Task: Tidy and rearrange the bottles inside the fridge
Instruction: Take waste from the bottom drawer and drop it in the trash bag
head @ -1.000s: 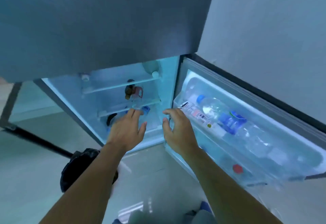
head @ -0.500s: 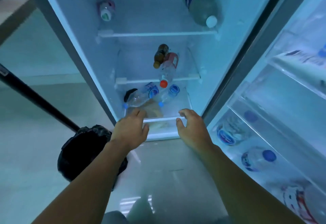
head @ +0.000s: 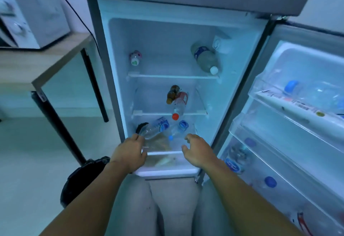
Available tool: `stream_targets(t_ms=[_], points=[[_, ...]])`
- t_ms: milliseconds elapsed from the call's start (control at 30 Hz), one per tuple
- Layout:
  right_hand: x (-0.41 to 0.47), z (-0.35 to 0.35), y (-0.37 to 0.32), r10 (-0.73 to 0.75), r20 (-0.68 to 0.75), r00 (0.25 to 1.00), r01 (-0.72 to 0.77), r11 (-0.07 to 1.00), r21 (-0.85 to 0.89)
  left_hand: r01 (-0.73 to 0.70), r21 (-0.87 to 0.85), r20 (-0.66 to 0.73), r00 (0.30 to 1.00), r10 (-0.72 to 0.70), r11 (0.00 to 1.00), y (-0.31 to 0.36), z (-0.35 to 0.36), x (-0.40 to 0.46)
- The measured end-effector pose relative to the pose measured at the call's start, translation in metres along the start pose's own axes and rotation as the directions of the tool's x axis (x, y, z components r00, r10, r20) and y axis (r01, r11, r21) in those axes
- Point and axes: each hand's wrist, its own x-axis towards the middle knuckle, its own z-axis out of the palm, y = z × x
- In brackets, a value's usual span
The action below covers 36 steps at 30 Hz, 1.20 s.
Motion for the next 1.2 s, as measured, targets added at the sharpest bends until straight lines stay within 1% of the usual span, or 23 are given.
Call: stream_targets(t_ms=[67,200,300,367,533,633,733,833,933,1000,1033,1067,1100,1133,1167,1200], points=[[0.014,0.009,0.001,-0.021,0.000,1.000,0.021,1.000,0.000,0.029,-0.018,-0.013,0.999,-0.029,0.999,-0.010,0.007,0.014],[0.058,0.043,0.008,-0.008,0.052,0.999,0.007,1.000,0.004,0.083,-0.096,0.038,0.996,-0.080,0.992,-0.025,0.043,0.052],[0.093,0.079,0.017,-0.012,0.065,0.998,0.014,1.000,-0.021,0.102,-0.248,0.036,0.995,-0.096,0.963,-0.034,0.090,0.082],[0.117,0.109,0.026,-0.054,0.072,0.996,0.058,0.997,-0.046,0.092,-0.302,-0.004,0.995,-0.098,0.949,-0.043,0.123,0.106],[0.167,0.180,0.050,-0.154,0.082,0.985,0.156,0.988,-0.014,0.066,-0.210,-0.152,0.983,-0.100,0.975,-0.064,0.179,0.157],[0.184,0.215,0.060,-0.199,0.085,0.976,0.202,0.979,-0.032,0.160,-0.181,-0.110,0.977,-0.182,0.970,-0.078,0.195,0.174],[0.194,0.238,0.063,-0.222,0.094,0.971,0.227,0.972,-0.054,0.161,-0.146,-0.073,0.982,-0.172,0.976,-0.086,0.204,0.181],[0.197,0.253,0.066,-0.233,0.152,0.960,0.251,0.962,-0.109,0.157,-0.108,-0.043,0.986,-0.163,0.982,-0.084,0.201,0.184],[0.193,0.261,0.075,-0.241,0.180,0.954,0.273,0.945,-0.182,0.152,-0.133,-0.089,0.982,-0.165,0.979,-0.081,0.194,0.193],[0.192,0.262,0.080,-0.255,0.171,0.952,0.284,0.942,-0.178,0.149,-0.199,-0.147,0.973,-0.180,0.969,-0.081,0.189,0.207],[0.193,0.262,0.081,-0.267,0.162,0.950,0.293,0.941,-0.168,0.153,-0.251,-0.150,0.969,-0.195,0.956,-0.082,0.186,0.214],[0.194,0.262,0.082,-0.282,0.150,0.948,0.304,0.939,-0.160,0.159,-0.314,-0.131,0.969,-0.208,0.936,-0.087,0.187,0.222],[0.195,0.262,0.083,-0.292,0.138,0.947,0.311,0.938,-0.151,0.183,-0.378,-0.078,0.970,-0.228,0.908,-0.090,0.186,0.228],[0.195,0.262,0.083,-0.296,0.128,0.946,0.313,0.940,-0.138,0.225,-0.431,0.008,0.969,-0.245,0.874,-0.096,0.190,0.235],[0.196,0.262,0.084,-0.297,0.122,0.947,0.312,0.942,-0.124,0.271,-0.446,0.099,0.962,-0.254,0.853,-0.100,0.193,0.238],[0.197,0.262,0.084,-0.298,0.118,0.947,0.311,0.944,-0.112,0.306,-0.442,0.155,0.952,-0.264,0.843,-0.102,0.196,0.241]])
